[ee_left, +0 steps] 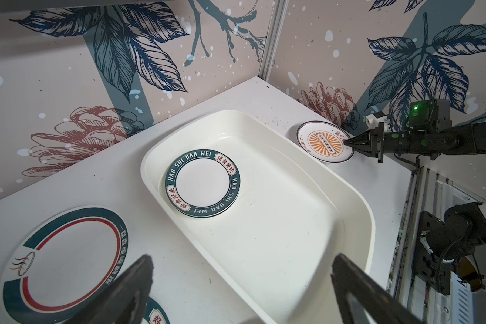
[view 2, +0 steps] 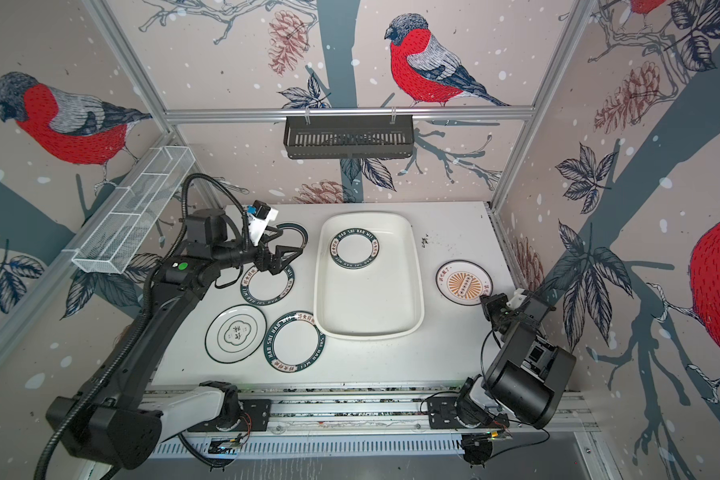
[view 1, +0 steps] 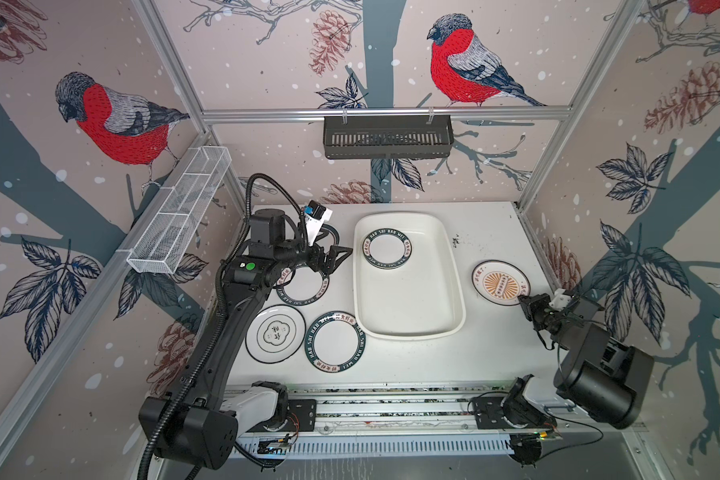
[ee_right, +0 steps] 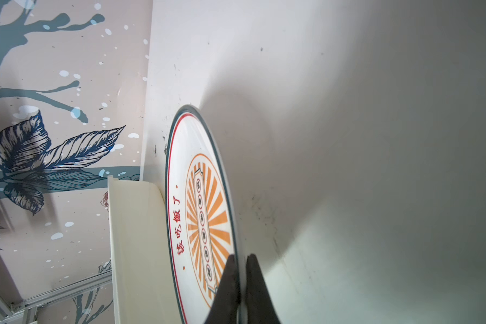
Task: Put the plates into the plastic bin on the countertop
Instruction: 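Lift the sunburst plate on edge with the right gripper, then carry the sunburst plate with the right gripper over the bin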
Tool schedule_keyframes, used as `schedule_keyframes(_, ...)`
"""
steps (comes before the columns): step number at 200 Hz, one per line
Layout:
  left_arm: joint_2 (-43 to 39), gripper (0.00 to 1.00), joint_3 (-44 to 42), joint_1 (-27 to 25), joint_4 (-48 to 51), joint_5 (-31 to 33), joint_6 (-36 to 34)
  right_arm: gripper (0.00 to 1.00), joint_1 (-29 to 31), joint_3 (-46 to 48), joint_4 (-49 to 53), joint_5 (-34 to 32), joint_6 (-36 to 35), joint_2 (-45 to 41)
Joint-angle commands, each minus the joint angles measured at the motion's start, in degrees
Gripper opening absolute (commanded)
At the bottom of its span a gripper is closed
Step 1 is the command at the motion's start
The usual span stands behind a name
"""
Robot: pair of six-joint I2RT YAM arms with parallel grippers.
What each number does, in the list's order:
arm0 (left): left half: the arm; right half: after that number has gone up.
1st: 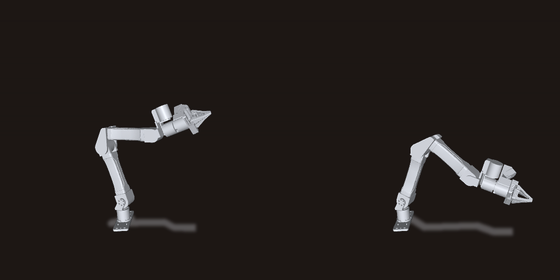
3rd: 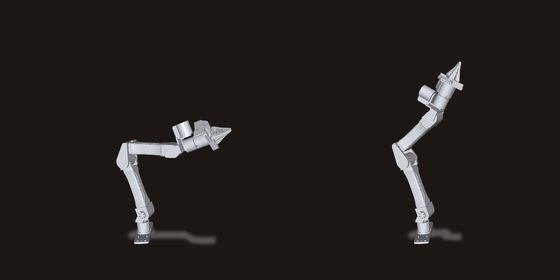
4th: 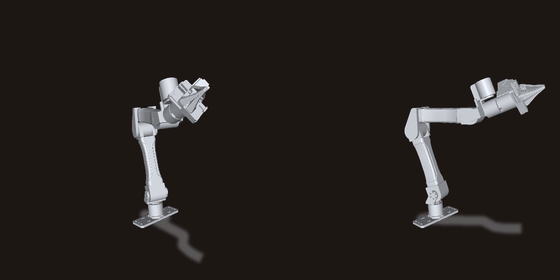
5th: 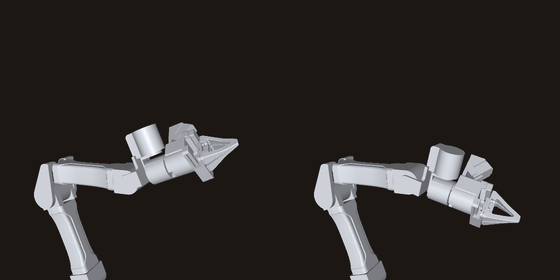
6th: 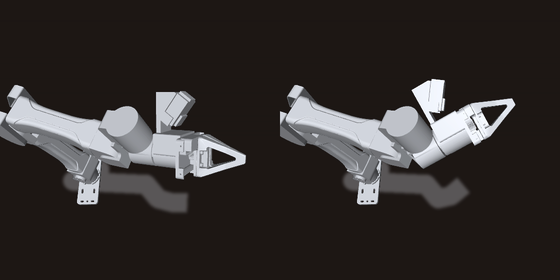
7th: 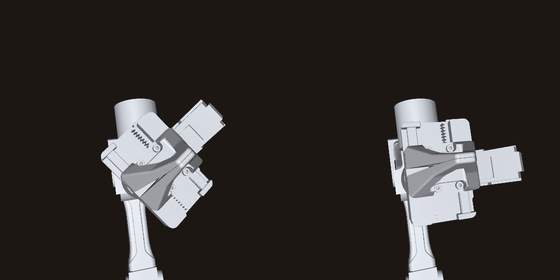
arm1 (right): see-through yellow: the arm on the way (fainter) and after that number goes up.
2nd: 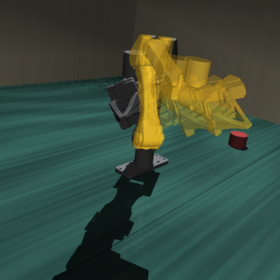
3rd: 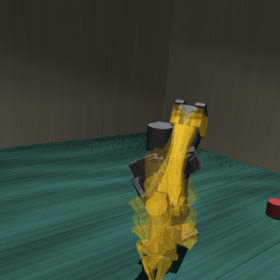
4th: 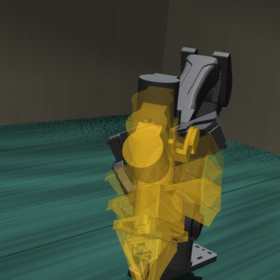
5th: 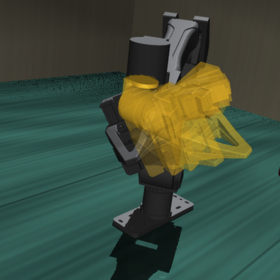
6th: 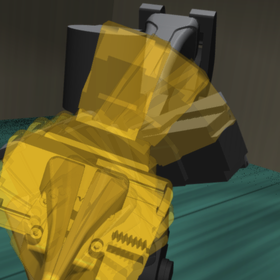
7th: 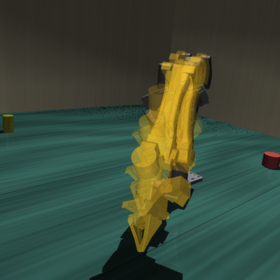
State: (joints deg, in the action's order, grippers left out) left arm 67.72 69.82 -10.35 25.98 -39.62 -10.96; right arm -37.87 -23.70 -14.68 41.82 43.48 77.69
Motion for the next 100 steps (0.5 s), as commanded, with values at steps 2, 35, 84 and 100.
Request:
schedule_keyframes(2, 0.0, 0.98, 0.2, 0.0, -1.2, -1.1, -0.3, 0.02, 1.0, -1.6, 0.7, 0.5, 1.3, -2.0)
schedule_keyframes(35, 0.1, 0.98, 0.2, 0.0, -1.3, -1.3, -0.2, 0.02, 4.9, -5.4, 4.1, -1.8, 2.4, -5.6)
schedule_keyframes(84, -0.1, 0.98, 0.2, 0.0, -1.3, -1.3, -0.1, 0.02, 13.6, -11.7, 5.8, -5.2, 6.3, -8.2)
schedule_keyframes(100, -0.3, 0.98, 0.1, 0.0, -1.4, -1.4, 0.0, 0.02, 16.9, -13.7, 5.7, -6.3, 7.6, -8.1)
